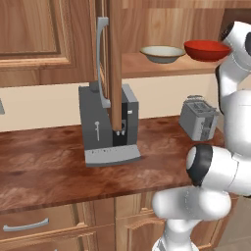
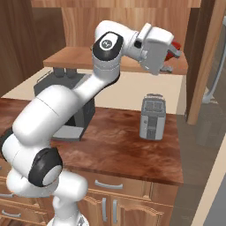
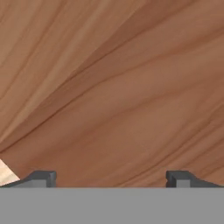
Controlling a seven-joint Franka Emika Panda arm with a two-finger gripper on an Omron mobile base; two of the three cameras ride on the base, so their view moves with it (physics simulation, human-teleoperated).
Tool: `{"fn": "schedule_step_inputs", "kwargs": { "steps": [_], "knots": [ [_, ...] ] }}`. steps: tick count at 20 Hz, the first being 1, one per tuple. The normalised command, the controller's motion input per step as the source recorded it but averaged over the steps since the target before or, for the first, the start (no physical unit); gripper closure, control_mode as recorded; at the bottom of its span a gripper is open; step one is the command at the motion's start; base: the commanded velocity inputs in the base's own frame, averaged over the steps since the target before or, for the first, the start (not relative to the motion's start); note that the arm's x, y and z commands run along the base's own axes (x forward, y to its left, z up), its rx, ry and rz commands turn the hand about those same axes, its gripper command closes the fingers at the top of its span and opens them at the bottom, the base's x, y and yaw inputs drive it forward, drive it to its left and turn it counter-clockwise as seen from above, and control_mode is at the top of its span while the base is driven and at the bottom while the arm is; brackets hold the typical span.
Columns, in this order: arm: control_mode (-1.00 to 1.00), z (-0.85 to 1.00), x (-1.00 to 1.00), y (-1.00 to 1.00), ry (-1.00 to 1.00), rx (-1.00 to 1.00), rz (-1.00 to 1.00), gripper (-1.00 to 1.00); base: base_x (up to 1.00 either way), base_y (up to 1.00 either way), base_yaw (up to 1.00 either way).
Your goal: Move the bowls from the cabinet to the plates on the dining table.
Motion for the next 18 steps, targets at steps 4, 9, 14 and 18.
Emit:
{"fn": "schedule_step_inputs", "kwargs": {
  "steps": [4,9,14,18],
  "knots": [
    [-1.00,0.10,-0.28,0.56,0.00,0.00,0.19,-1.00,0.00,0.00,0.00],
    [-1.00,0.00,-0.30,0.56,-0.06,0.04,0.17,-1.00,0.00,0.00,0.00],
    [-1.00,0.00,-0.24,0.43,-0.09,0.14,0.14,-1.00,0.00,0.00,0.00],
    [-1.00,0.01,-0.18,0.13,-0.09,0.20,0.12,-1.00,0.00,0.00,0.00]
  ]
}}
